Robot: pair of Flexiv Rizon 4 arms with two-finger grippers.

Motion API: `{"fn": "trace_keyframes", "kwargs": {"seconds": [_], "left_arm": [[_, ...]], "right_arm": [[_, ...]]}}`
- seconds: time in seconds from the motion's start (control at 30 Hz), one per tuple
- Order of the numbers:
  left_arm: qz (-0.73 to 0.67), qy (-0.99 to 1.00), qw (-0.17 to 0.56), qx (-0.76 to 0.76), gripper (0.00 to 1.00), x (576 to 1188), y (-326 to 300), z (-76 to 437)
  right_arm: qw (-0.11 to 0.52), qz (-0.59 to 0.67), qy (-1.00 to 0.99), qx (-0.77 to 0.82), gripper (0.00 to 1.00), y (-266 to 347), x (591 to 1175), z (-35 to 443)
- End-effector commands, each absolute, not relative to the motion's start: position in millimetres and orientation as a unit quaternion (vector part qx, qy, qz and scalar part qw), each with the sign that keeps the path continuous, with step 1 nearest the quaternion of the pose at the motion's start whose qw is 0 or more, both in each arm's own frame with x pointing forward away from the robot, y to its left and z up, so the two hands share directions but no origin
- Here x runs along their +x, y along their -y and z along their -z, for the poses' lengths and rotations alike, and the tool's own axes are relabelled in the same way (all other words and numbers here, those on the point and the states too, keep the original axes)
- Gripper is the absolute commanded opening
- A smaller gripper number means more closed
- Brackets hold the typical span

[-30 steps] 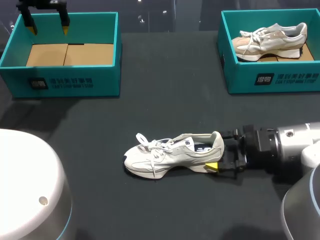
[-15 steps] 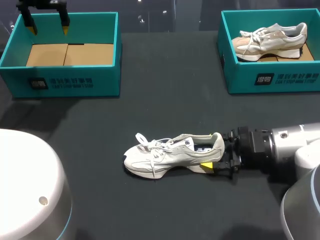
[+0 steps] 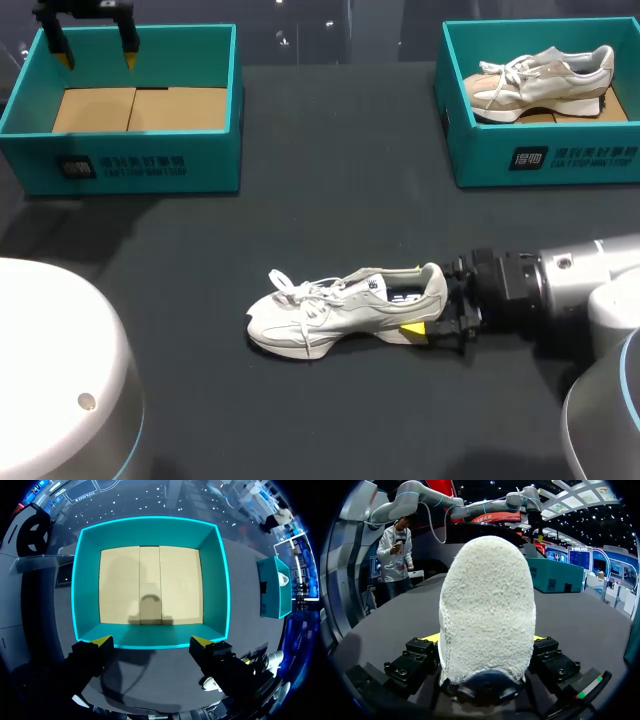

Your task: Take the shoe out of the shoebox, open the shoe tongue, remove and reinsert the insole, then place the shoe into the shoebox

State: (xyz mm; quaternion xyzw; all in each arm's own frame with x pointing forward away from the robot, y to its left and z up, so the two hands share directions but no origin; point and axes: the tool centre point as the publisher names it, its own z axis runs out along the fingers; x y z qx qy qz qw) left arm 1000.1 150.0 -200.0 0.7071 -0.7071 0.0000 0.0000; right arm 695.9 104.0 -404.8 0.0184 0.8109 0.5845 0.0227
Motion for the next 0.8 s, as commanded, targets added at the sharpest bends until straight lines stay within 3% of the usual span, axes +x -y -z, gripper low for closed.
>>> {"fn": "trace_keyframes", "kwargs": {"seconds": [0.03, 0.63, 0.8], "left_arm": [[0.0, 0.707, 0.0, 0.707, 1.0, 1000, -150, 200], [0.0, 0.707, 0.0, 0.707, 1.0, 1000, -150, 200], [-0.004, 0.666, -0.028, 0.746, 1.0, 975, -118, 189]], "right_arm": [[0.02, -0.582, -0.813, 0.018, 0.0, -106, 697, 406], [0.02, -0.583, -0.812, 0.023, 0.0, -104, 695, 406], [0.02, -0.583, -0.812, 0.023, 0.0, -104, 695, 406]]}}
